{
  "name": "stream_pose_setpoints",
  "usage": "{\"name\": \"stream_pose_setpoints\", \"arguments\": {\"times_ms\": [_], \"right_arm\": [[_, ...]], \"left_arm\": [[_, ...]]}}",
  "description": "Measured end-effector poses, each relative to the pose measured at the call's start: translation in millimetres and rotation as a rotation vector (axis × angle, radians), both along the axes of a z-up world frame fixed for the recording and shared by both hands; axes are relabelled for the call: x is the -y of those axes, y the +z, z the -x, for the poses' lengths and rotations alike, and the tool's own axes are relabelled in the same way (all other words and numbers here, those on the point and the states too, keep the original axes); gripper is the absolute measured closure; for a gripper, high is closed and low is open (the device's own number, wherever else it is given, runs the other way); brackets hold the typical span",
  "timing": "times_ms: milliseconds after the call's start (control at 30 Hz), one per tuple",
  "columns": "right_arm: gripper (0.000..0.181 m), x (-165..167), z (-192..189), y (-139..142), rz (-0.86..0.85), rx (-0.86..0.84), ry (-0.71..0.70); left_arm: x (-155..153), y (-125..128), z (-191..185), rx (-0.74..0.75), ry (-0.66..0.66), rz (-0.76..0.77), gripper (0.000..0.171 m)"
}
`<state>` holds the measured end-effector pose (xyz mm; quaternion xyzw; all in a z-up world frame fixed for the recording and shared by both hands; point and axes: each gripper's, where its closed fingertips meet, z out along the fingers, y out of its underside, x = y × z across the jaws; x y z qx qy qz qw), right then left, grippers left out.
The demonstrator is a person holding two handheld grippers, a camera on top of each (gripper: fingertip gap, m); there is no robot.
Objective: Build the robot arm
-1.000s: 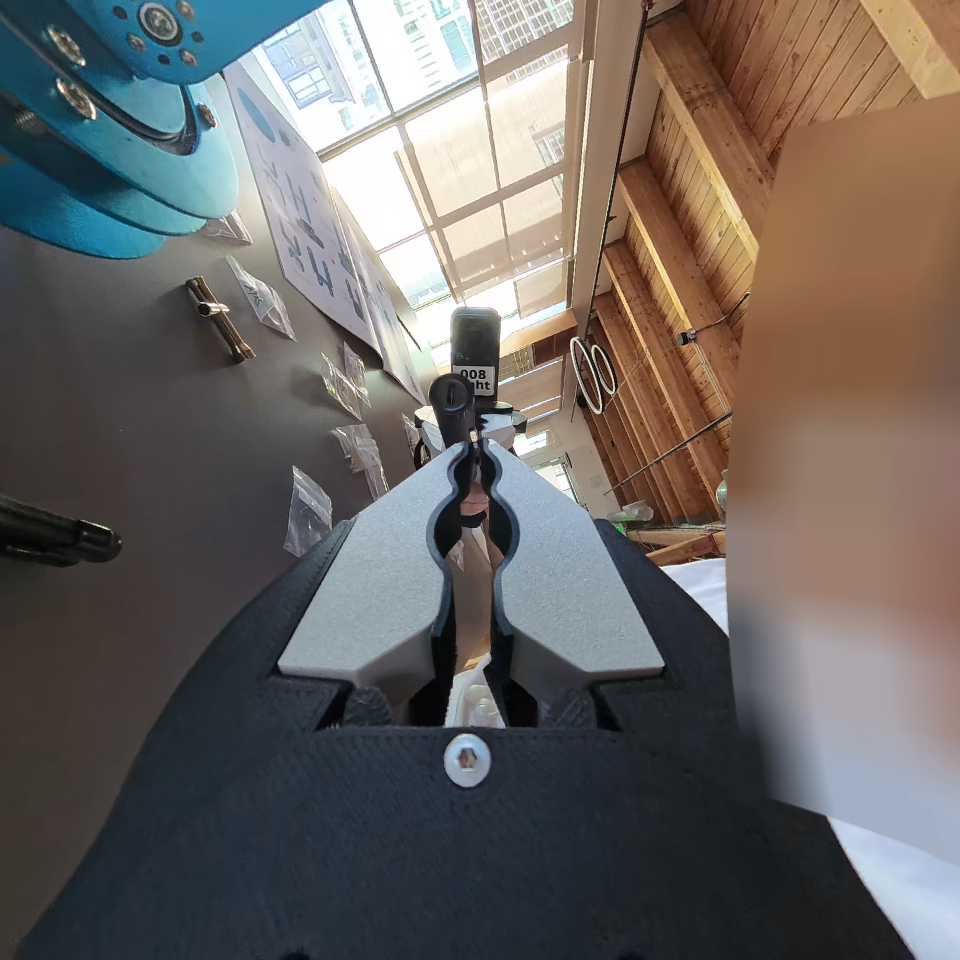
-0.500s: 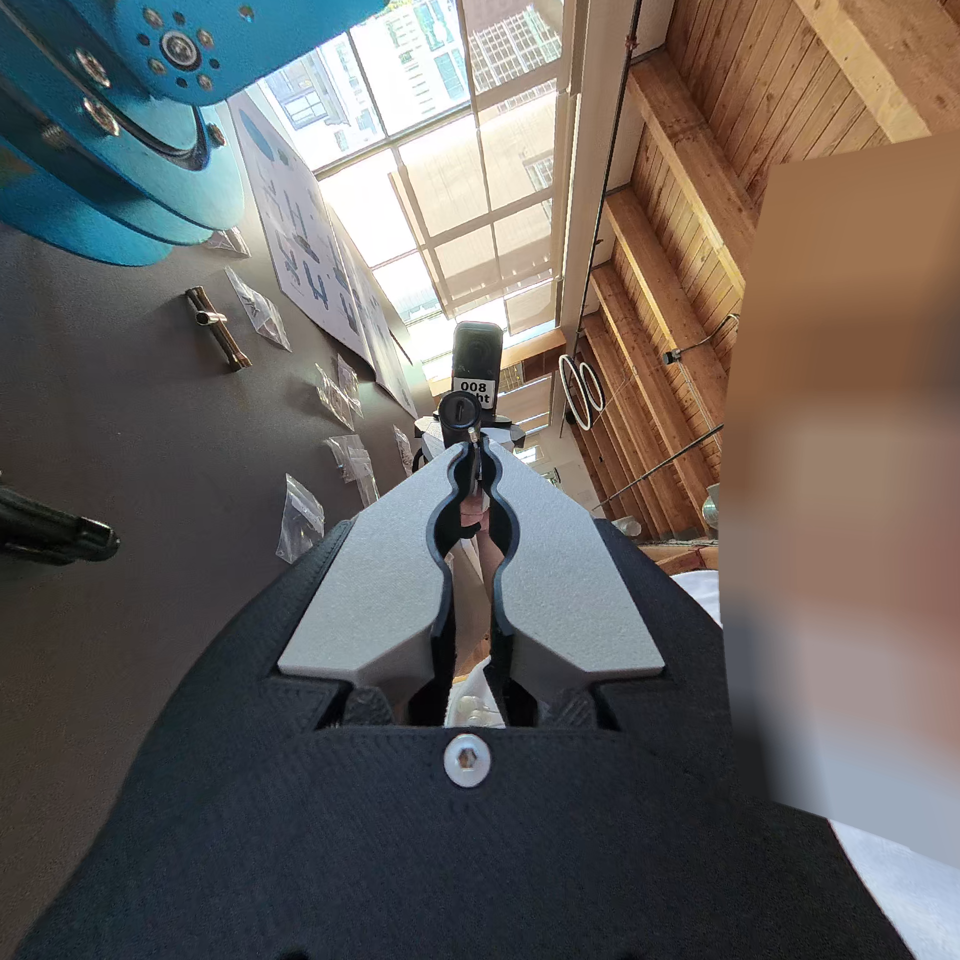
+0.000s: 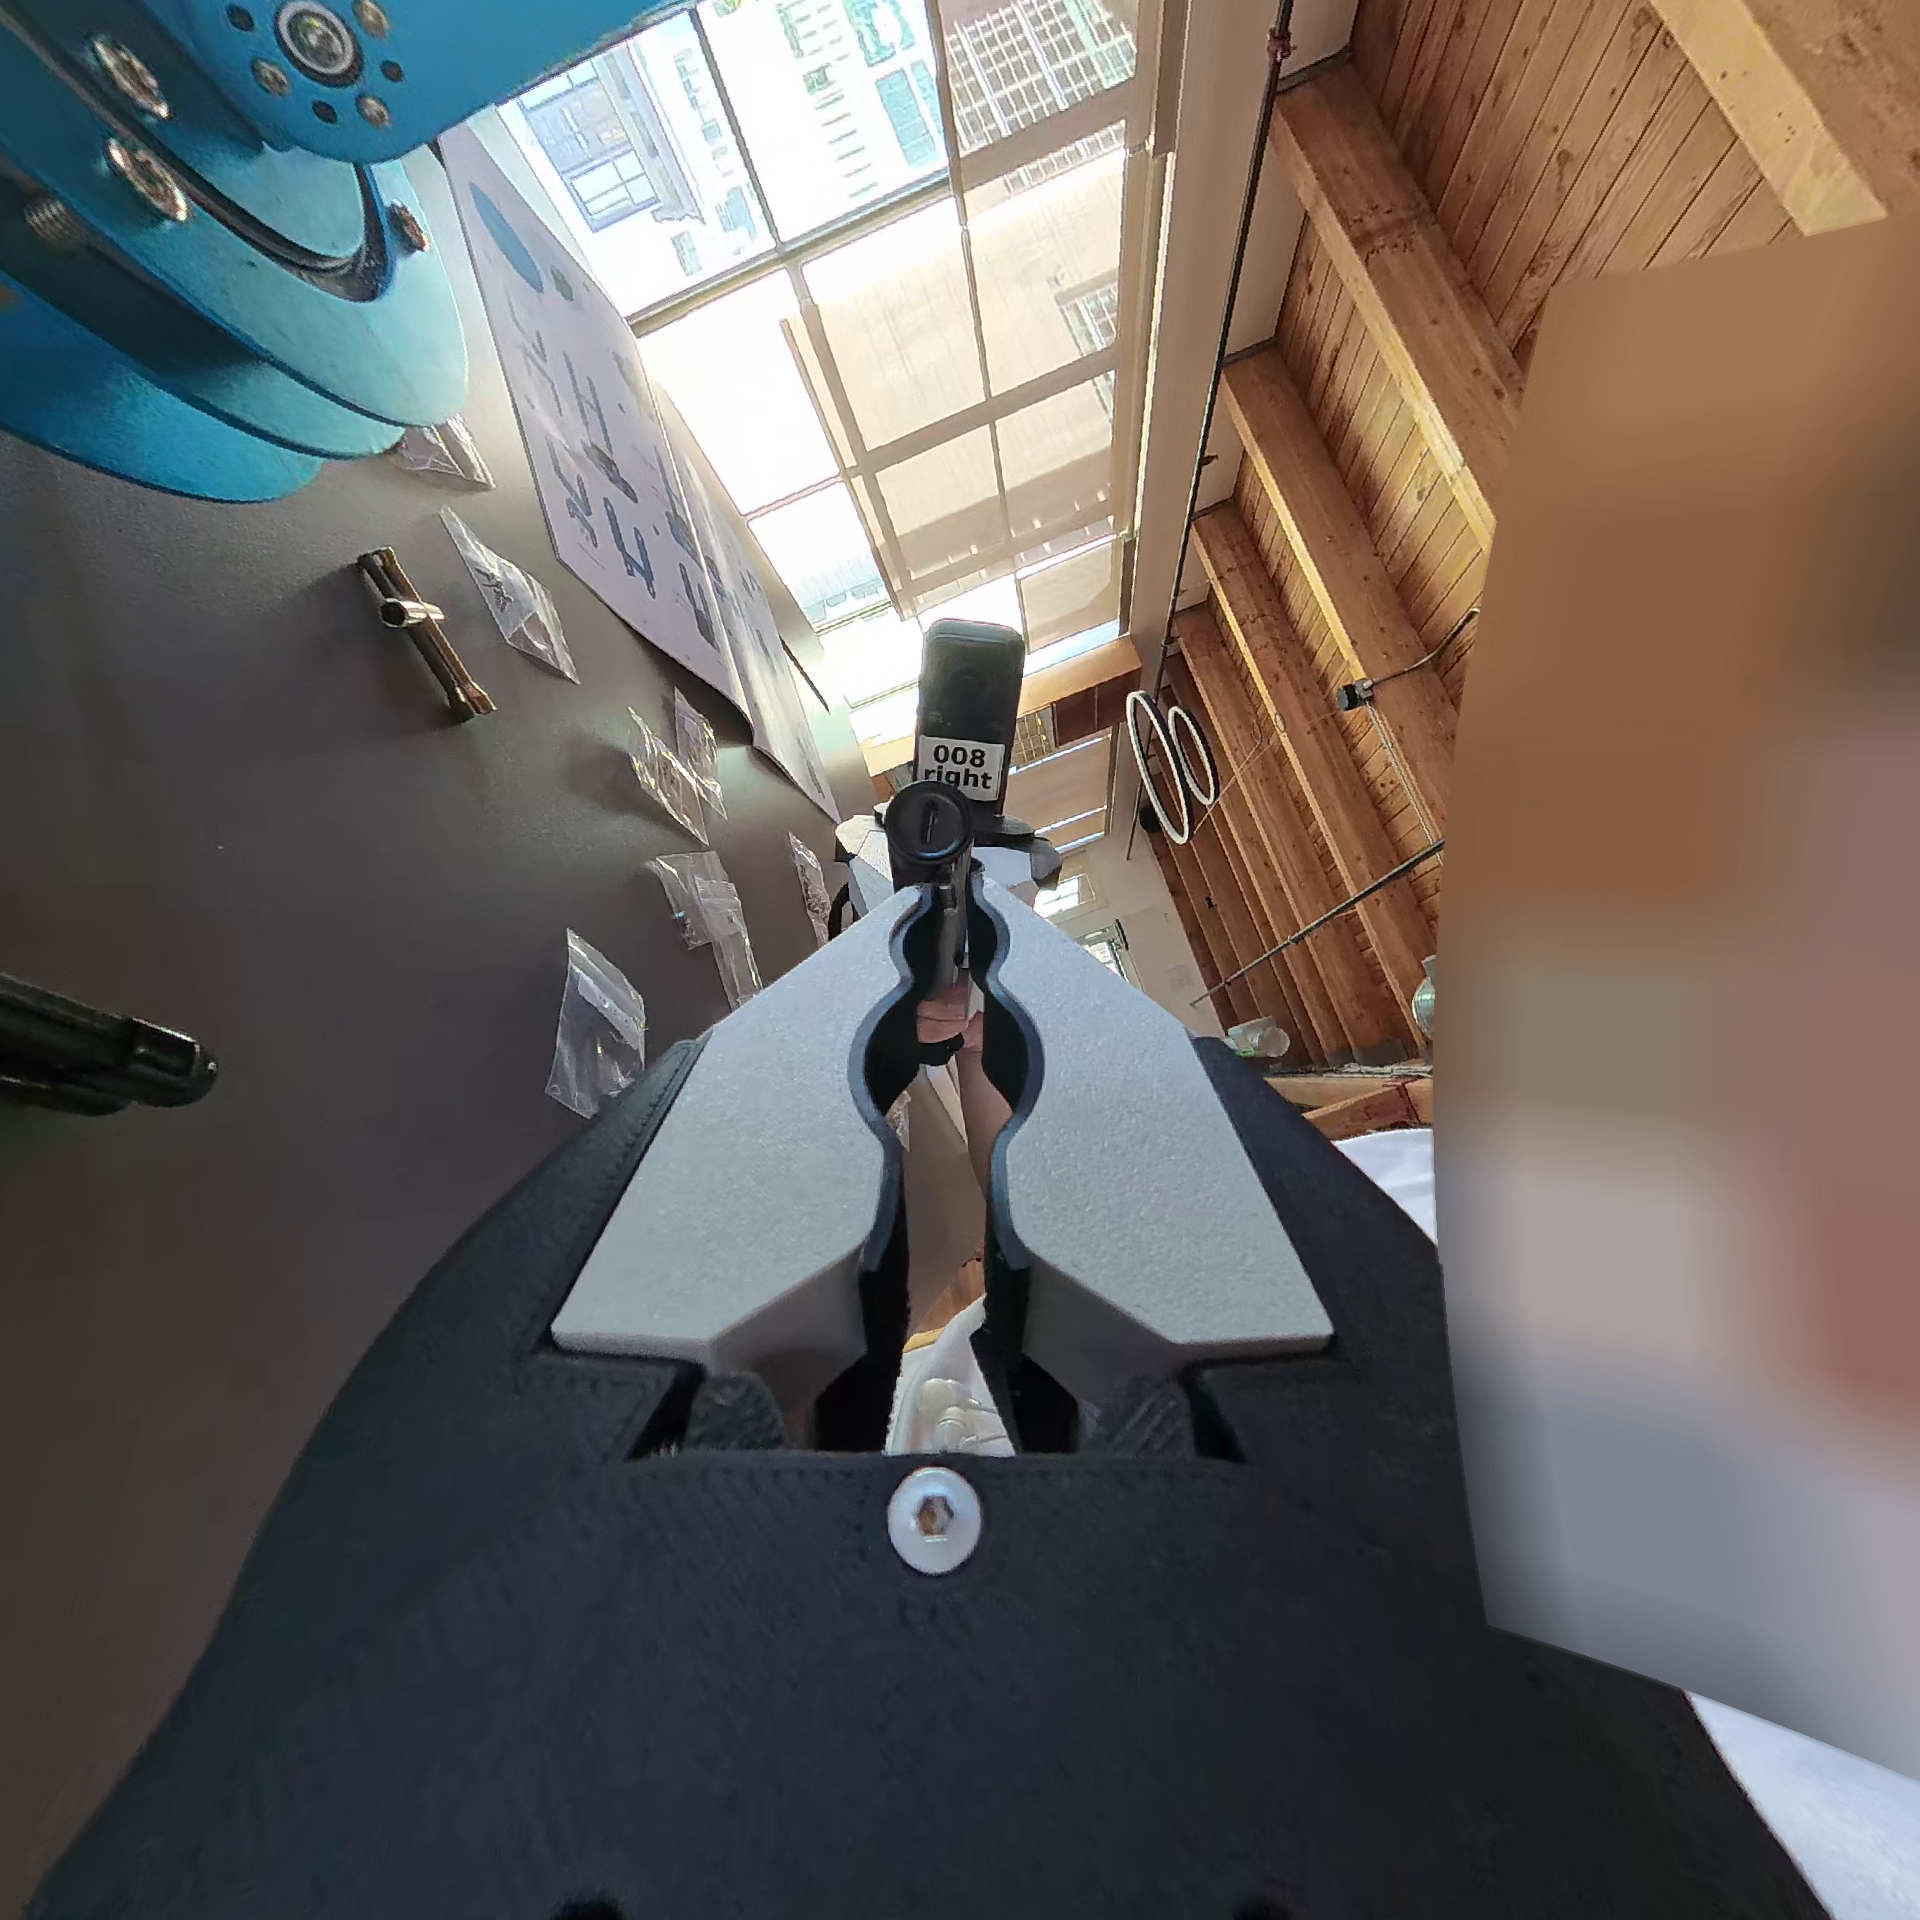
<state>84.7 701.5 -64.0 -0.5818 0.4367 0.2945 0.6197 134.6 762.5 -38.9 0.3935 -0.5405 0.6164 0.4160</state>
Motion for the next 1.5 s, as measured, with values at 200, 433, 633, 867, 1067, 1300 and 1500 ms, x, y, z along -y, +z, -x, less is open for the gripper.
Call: {"name": "stream_pose_setpoints", "arguments": {"times_ms": [200, 433, 633, 867, 1067, 1300, 1500], "right_arm": [[0.167, -0.4, -0.2, 0.3, -0.006, -0.002, -0.003], [0.167, 0.6, -2.9, -0.9, -0.029, -0.012, -0.017], [0.167, 1.4, -4.7, 0.3, -0.04, -0.008, -0.029], [0.167, 2.2, -5.3, -2.1, -0.02, -0.001, -0.037], [0.166, 1.8, -3.0, -3.0, -0.003, 0.001, -0.025], [0.166, 3.0, -3.1, -3.4, 0.013, 0.007, -0.026], [0.167, 3.7, -5.6, -2.2, -0.014, 0.0, -0.038]], "left_arm": [[0.3, -0.5, -0.2, -0.014, 0.004, 0.003, 0.167], [-1.3, 1.1, -1.6, -0.051, 0.013, 0.031, 0.156], [-1.6, 3.5, -2.5, -0.067, 0.019, 0.052, 0.142], [-1.9, 5.9, -2.7, -0.081, 0.023, 0.074, 0.138], [-1.2, 7.4, -1.1, -0.071, 0.02, 0.074, 0.137], [-1.3, 5.9, -1.0, -0.078, 0.023, 0.071, 0.134], [-1.0, 4.5, -1.1, -0.086, 0.024, 0.064, 0.131]]}}
